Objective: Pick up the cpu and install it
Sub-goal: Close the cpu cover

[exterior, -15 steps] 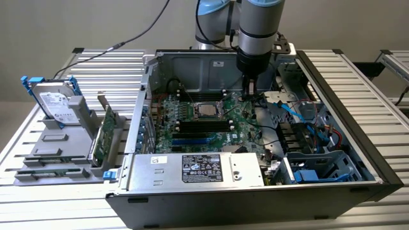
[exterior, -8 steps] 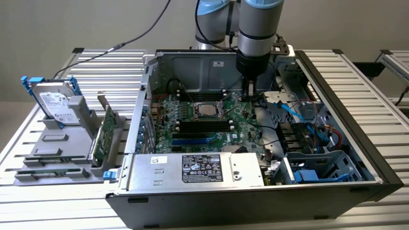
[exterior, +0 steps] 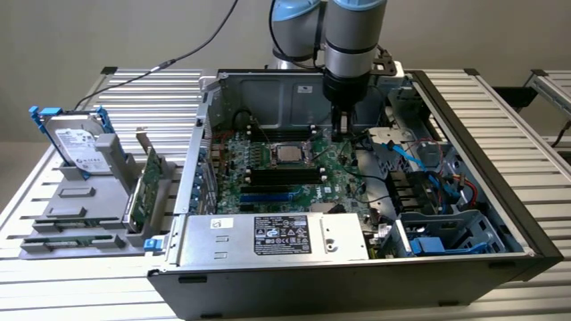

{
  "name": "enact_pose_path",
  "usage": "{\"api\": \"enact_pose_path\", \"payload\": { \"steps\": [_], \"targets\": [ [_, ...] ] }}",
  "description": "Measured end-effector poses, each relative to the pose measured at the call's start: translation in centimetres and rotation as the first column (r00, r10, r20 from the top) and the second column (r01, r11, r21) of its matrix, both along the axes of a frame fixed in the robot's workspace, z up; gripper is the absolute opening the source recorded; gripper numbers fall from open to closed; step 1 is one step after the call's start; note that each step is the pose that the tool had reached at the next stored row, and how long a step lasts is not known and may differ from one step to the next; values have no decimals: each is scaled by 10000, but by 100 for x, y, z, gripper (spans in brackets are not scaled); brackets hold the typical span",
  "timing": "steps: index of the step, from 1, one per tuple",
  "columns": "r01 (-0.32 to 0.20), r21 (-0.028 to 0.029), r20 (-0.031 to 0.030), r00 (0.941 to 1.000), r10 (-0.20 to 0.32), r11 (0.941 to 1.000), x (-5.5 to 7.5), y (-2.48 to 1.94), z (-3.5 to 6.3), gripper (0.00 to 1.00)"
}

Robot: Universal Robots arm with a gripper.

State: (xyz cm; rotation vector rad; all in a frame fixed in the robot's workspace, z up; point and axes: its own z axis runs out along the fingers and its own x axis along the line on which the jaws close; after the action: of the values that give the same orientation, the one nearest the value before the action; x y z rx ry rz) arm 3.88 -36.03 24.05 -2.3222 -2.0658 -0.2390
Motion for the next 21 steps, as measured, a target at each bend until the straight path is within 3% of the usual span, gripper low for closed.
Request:
{"api": "enact_pose_path", "payload": {
  "steps": [7,21],
  "targets": [
    [-71,0,-20,10000,71,10000,-125,0,16,11],
    [-160,69,-228,9996,161,9998,-369,2,78,11]
  ]
}}
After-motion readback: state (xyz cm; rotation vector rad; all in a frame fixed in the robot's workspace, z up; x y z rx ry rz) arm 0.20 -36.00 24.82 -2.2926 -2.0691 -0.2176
